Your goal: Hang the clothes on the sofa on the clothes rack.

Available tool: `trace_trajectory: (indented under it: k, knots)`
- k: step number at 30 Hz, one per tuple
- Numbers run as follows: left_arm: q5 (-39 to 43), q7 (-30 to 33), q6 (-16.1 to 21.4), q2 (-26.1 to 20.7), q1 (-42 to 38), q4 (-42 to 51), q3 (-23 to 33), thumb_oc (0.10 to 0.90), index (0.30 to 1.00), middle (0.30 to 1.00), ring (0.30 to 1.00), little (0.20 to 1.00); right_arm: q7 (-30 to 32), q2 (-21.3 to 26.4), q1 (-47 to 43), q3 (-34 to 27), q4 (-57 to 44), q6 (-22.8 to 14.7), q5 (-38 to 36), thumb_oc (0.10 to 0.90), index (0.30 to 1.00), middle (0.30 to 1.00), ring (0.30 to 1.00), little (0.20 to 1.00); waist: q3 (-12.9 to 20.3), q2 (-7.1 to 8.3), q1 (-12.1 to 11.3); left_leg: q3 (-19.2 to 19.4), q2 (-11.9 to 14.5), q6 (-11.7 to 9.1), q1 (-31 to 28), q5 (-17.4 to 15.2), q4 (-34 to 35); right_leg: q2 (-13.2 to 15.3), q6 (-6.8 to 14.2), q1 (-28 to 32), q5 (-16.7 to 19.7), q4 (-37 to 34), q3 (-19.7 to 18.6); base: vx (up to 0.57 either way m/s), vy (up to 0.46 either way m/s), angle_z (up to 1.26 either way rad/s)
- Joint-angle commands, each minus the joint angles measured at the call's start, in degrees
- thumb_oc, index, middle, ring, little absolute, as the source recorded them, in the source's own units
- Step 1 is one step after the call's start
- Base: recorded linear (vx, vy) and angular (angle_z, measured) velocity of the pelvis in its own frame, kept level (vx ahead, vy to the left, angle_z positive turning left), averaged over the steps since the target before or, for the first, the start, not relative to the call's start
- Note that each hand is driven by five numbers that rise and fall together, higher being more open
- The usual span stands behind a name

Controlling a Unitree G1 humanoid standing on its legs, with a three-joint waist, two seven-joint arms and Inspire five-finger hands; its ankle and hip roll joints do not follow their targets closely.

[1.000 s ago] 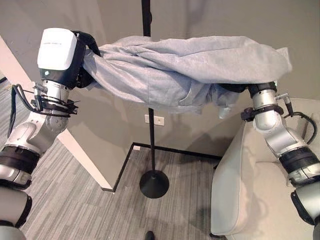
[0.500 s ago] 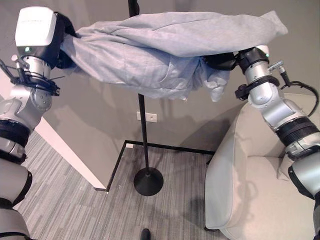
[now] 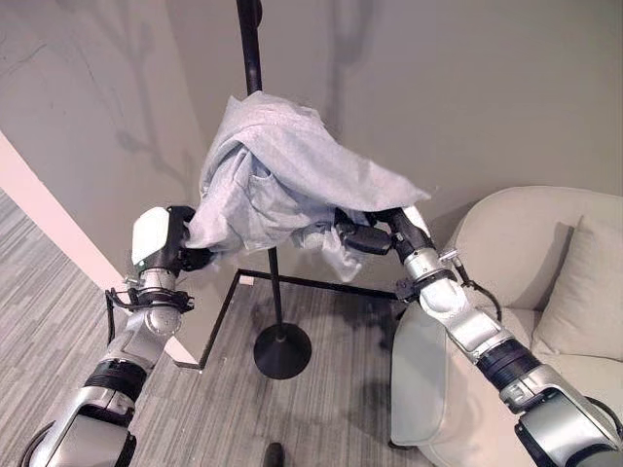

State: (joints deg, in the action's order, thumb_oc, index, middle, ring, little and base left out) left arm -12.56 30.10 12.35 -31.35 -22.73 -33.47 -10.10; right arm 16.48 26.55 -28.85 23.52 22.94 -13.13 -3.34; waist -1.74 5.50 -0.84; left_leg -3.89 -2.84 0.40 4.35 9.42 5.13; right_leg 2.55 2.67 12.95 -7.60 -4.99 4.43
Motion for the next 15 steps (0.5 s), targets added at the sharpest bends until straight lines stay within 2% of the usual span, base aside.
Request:
trace_trajectory:
  k: [1, 3, 4, 6, 7, 8, 9, 11, 12, 15]
  knots:
    - [3.81, 2.15, 0.5, -3.26, 0.5, -6.48, -1.69, 0.4, 0.3, 0.3, 0.3, 0.3, 4.0, 5.28, -1.1, -2.32, 4.56, -0.87, -1.67, 0.4, 0.3, 0.3, 0.3, 0.3, 3.56, -1.12, -1.94, 0.04, 3.25, -1.81, -5.77, -10.27, -0.13, -0.43, 1.26, -5.81, 1.06, 1.71, 1.11, 0.0, 0.0, 0.0]
    - [7.48, 2.37, 2.17, 2.57, 4.3, -0.56, -0.54, 0.4, 0.3, 0.3, 0.3, 0.3, 3.78, 0.38, 3.14, -3.3, 3.64, -1.53, -3.43, 0.4, 0.3, 0.3, 0.3, 0.3, 2.95, -1.21, -2.09, -0.1, 3.24, -1.81, -5.66, -10.14, -0.13, -0.45, 1.04, -5.88, 1.07, 1.64, 1.27, 0.0, 0.0, 0.0]
    - [9.02, 2.47, 2.85, 4.16, 5.51, 0.99, -0.03, 0.4, 0.3, 0.3, 0.3, 0.3, 3.71, -0.71, 4.57, -3.41, 2.93, -1.68, -3.69, 0.425, 0.338, 0.338, 0.338, 0.338, 2.9, -1.28, -2.11, -0.16, 3.21, -1.82, -5.67, -10.13, -0.13, -0.42, 0.98, -5.79, 1.1, 1.56, 1.29, 0.0, 0.0, 0.0]
    - [10.77, 2.71, 3.32, 5.49, 6.37, 2.46, 0.34, 0.4, 0.3, 0.3, 0.3, 0.3, 3.49, -1.75, 5.8, -3.34, 2.21, -1.9, -3.85, 0.591, 0.587, 0.587, 0.587, 0.587, 2.95, -1.31, -2.09, -0.24, 3.21, -1.8, -5.73, -10.13, -0.13, -0.44, 0.89, -5.69, 1.13, 1.47, 1.34, 0.0, 0.0, 0.0]
    - [12.68, 3.06, 3.96, 6.68, 6.91, 3.66, 0.75, 0.4, 0.3, 0.3, 0.3, 0.3, 3.31, -2.4, 6.55, -3.09, 1.5, -1.92, -3.73, 0.8, 0.9, 0.9, 0.9, 0.9, 2.9, -1.36, -2.08, -0.2, 3.23, -1.8, -5.77, -10.08, -0.13, -0.44, 0.84, -5.62, 1.17, 1.43, 1.3, 0.0, 0.0, 0.0]
    - [14.49, 3.31, 4.44, 7.83, 7.59, 5.05, 1.01, 0.461, 0.392, 0.392, 0.392, 0.392, 3.09, -2.79, 7.56, -2.92, 0.41, -1.91, -3.46, 0.8, 0.9, 0.9, 0.9, 0.9, 2.89, -1.44, -2.04, -0.2, 3.22, -1.81, -5.79, -10.04, -0.13, -0.45, 0.79, -5.49, 1.17, 1.31, 1.29, -0.03, -0.017, 0.01]
    - [17.59, 3.69, 5.26, 9.66, 8.8, 7.09, 2.02, 0.467, 0.401, 0.401, 0.401, 0.401, 2.8, -3.1, 9.13, -2.84, -1.63, -2.06, -3.02, 0.8, 0.9, 0.9, 0.9, 0.9, 2.85, -1.56, -1.92, -0.23, 3.19, -1.8, -5.78, -9.94, -0.13, -0.46, 0.69, -5.42, 1.21, 1.24, 1.28, 0.0, 0.0, 0.0]
    - [18.06, 3.59, 5.29, 10.15, 9.41, 7.94, 2.38, 0.563, 0.545, 0.545, 0.545, 0.545, 2.61, -3.14, 9.91, -3.05, -2.73, -2.01, -2.65, 0.8, 0.9, 0.9, 0.9, 0.9, 2.94, -1.61, -1.81, -0.22, 3.2, -1.81, -5.79, -9.93, -0.13, -0.47, 0.66, -5.37, 1.22, 1.2, 1.35, 0.0, 0.0, 0.0]
    - [19.73, 2.94, 5.89, 10.94, 10.38, 8.95, 2.76, 0.8, 0.9, 0.9, 0.9, 0.9, 2.36, -2.97, 11.17, -3.02, -4.41, -2.2, -1.86, 0.8, 0.9, 0.9, 0.9, 0.9, 3.0, -1.74, -1.71, -0.24, 3.21, -1.79, -5.79, -9.89, -0.13, -0.5, 0.62, -5.28, 1.22, 1.14, 1.37, 0.0, 0.0, 0.0]
    - [21.78, 2.4, 6.26, 11.79, 11.57, 9.71, 3.5, 0.8, 0.9, 0.9, 0.9, 0.9, 1.97, -2.75, 12.42, -3.38, -6.24, -2.31, -1.63, 0.8, 0.9, 0.9, 0.9, 0.9, 3.17, -1.86, -1.63, -0.24, 3.21, -1.81, -5.7, -9.78, -0.13, -0.48, 0.63, -5.29, 1.27, 1.09, 1.45, -0.03, -0.003, 0.03]
